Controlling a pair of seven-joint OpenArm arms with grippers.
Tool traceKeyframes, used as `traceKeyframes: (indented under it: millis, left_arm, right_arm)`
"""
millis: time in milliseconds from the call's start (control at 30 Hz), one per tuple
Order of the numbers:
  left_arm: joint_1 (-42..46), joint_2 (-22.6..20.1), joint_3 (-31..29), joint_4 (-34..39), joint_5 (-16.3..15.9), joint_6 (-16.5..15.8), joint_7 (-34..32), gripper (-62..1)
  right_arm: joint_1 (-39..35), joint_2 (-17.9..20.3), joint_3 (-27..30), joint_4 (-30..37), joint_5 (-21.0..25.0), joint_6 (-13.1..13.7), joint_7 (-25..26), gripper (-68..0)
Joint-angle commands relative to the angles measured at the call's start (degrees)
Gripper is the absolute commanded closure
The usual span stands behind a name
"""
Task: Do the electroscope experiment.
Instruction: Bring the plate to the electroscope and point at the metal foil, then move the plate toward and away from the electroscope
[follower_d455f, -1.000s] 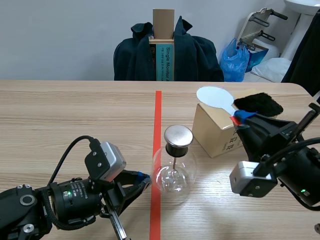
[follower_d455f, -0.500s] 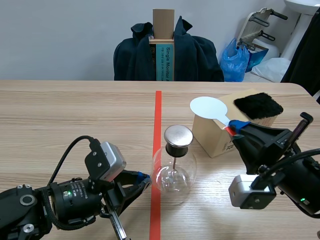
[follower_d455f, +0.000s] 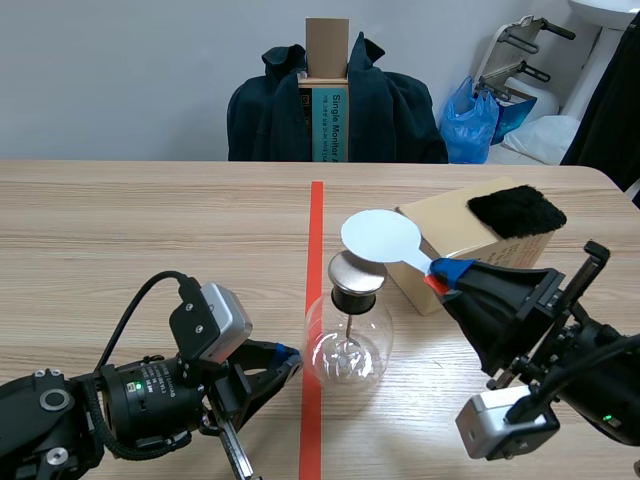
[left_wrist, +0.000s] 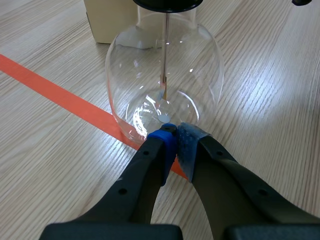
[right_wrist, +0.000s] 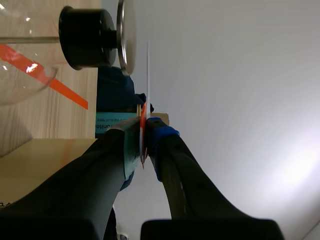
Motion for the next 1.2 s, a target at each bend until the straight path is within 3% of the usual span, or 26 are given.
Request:
traceKeyframes:
  millis: [0, 367, 767, 933, 1167]
  left_arm:
    - [-0.3, 0.3, -0.4, 0.7, -0.4, -0.1, -0.7, -2.7]
    - [-0.3, 0.3, -0.4, 0.7, -0.4, -0.1, -0.7, -2.7]
    - [-0.3, 0.3, -0.4, 0.7, -0.4, -0.1, -0.7, -2.7]
    - [-0.3, 0.3, -0.4, 0.7, -0.4, -0.1, -0.7, -2.7]
    - [-0.3, 0.3, -0.4, 0.7, -0.4, -0.1, -0.7, -2.7]
  right_arm:
    - [0.5, 0.8, 0.3, 0.0, 0.5, -0.5, 1.1, -0.8]
    - [-0.3, 0.8, 0.3, 0.0, 0.3, -1.7, 6.1, -0.8]
    - [-0.3, 0.8, 0.3, 0.0, 0.1, -1.8, 6.4, -0.8]
    - [-0.3, 0.8, 0.3, 0.0, 0.1, -2.1, 2.4, -0.8]
    - [-0.3, 0.8, 0.3, 0.0, 0.1, -2.1, -6.9, -0.8]
